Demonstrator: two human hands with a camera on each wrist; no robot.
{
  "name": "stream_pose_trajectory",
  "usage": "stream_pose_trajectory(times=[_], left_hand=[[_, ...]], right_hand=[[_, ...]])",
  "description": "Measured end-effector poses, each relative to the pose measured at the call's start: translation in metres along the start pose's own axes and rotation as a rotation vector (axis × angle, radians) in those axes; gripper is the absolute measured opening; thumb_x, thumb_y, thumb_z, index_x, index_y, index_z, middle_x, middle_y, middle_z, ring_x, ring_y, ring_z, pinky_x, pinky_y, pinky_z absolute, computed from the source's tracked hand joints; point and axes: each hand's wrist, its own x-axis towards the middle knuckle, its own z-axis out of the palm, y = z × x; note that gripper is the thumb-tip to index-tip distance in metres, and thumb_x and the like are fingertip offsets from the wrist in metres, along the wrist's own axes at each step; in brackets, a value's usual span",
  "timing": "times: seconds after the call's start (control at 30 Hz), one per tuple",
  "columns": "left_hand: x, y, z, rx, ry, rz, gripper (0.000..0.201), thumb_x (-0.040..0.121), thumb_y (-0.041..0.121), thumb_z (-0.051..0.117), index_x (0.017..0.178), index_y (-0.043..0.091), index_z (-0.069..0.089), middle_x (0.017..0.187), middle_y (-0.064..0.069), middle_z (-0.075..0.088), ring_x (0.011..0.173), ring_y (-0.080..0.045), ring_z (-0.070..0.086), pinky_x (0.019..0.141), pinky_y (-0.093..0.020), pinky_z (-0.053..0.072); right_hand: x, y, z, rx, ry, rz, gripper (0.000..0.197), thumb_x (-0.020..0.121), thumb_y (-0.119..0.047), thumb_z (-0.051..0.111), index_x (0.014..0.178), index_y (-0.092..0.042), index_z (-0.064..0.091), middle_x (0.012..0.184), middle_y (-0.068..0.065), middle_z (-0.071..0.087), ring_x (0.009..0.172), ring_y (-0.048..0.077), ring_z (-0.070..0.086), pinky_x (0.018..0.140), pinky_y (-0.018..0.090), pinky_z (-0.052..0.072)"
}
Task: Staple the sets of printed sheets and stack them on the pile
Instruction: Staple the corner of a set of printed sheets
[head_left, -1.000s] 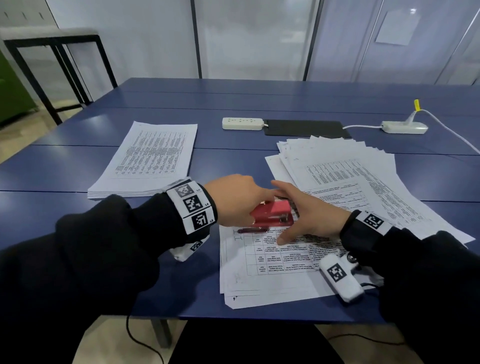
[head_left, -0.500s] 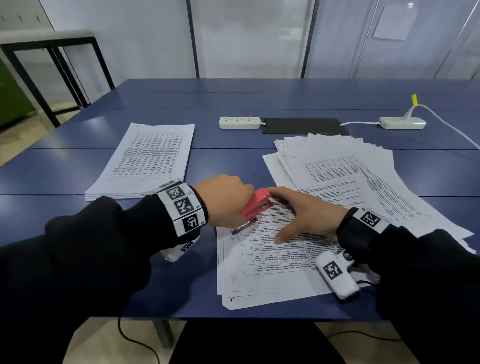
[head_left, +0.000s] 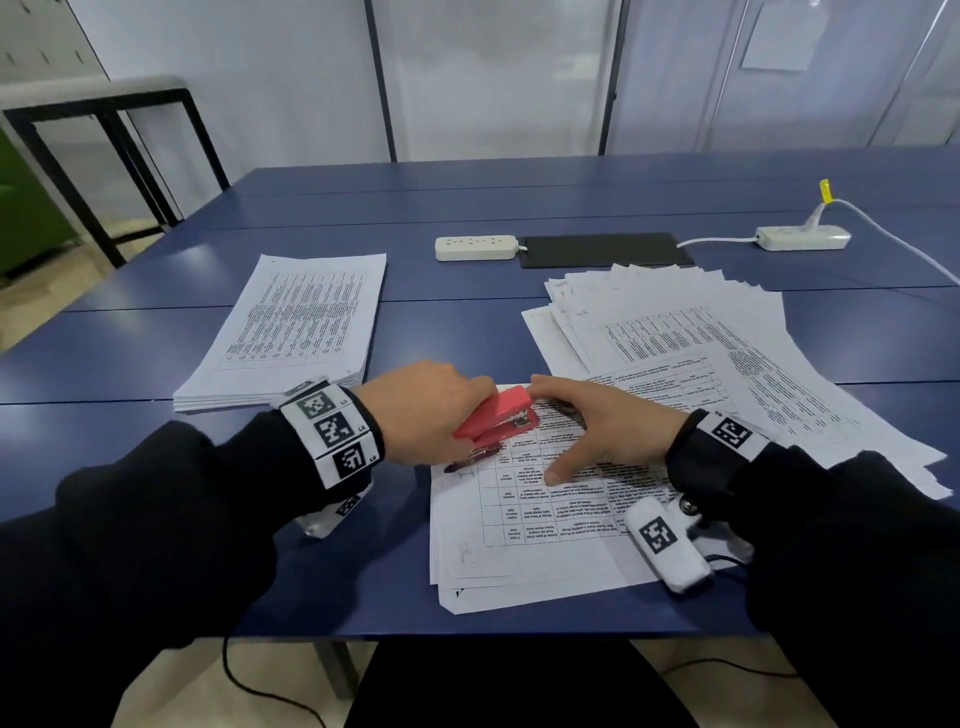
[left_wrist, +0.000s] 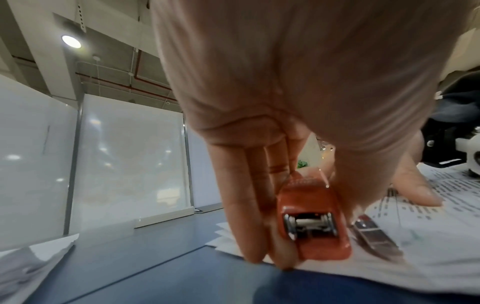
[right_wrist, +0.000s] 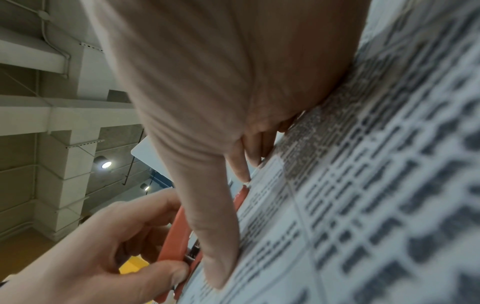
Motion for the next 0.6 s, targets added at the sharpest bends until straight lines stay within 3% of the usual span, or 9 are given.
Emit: stream_pose_trajectory(times=[0.13,0.43,0.6], left_hand=[[-0.003,0.000,-0.004,0.004,0.005,0.004,0.039,0.095,0.042,0.057,0.127,0.020,0.051,0.098,-0.002,0.068,0.074,-0.022,0.049,0.067,-0.031,0.035],[-0.014,0.000,-0.008,-0.002,-0.005,-0.018,0.042,0.097,0.044,0.056,0.131,0.019,0.049,0.102,-0.003,0.067,0.076,-0.022,0.047,0.067,-0.030,0.032],[-0.020,-0.001,-0.007,-0.016,-0.004,-0.031,0.045,0.097,0.047,0.056,0.132,0.020,0.049,0.108,-0.003,0.068,0.079,-0.019,0.047,0.068,-0.029,0.032]], right_hand=[[-0.002,-0.004,0.001,0.010,0.010,0.005,0.098,0.060,-0.024,0.101,0.143,-0.045,0.053,0.167,-0.018,0.025,0.146,0.007,0.039,0.124,0.038,0.029],[0.002,0.002,0.000,-0.027,0.013,0.038,0.106,0.055,-0.039,0.101,0.147,-0.043,0.049,0.164,-0.026,0.026,0.145,0.006,0.038,0.123,0.040,0.031],[0.001,0.000,-0.001,-0.058,0.014,0.039,0.106,0.059,-0.036,0.101,0.150,-0.038,0.047,0.165,-0.025,0.025,0.144,0.007,0.039,0.123,0.038,0.031]])
